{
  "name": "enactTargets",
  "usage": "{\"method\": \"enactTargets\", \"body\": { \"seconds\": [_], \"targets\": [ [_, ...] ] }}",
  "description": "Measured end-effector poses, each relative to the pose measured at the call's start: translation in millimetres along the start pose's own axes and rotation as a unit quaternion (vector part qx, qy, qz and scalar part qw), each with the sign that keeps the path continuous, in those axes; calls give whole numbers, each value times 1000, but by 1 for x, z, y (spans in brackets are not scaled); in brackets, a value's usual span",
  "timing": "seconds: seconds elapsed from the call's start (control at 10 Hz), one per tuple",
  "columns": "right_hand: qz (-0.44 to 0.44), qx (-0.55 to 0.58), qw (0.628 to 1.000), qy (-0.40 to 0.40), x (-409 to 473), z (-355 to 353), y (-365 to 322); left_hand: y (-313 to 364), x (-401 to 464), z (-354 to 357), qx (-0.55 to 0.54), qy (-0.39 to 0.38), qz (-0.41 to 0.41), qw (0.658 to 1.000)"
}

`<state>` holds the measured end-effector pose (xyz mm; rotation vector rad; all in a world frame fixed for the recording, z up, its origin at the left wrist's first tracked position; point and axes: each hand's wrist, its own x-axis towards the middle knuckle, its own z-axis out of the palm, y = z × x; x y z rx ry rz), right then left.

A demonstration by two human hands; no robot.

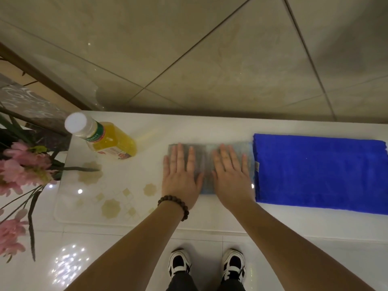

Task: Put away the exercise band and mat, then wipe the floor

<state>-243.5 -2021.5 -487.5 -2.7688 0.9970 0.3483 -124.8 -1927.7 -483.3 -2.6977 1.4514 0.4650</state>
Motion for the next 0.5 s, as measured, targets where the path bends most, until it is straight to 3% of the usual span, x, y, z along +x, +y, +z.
{"method": "enactTargets", "body": {
  "seconds": [0.1,0.4,0.5],
  "targets": [
    [-60,1,998,2,9,3,11,-5,9,5,6,-53,49,997],
    [39,65,993,-88,3,-22,7,7,8,-42,-39,-106,3,994],
    [57,77,993,-63,-21,-64,21,12,-14,-81,-15,-83,37,996]
  ]
}}
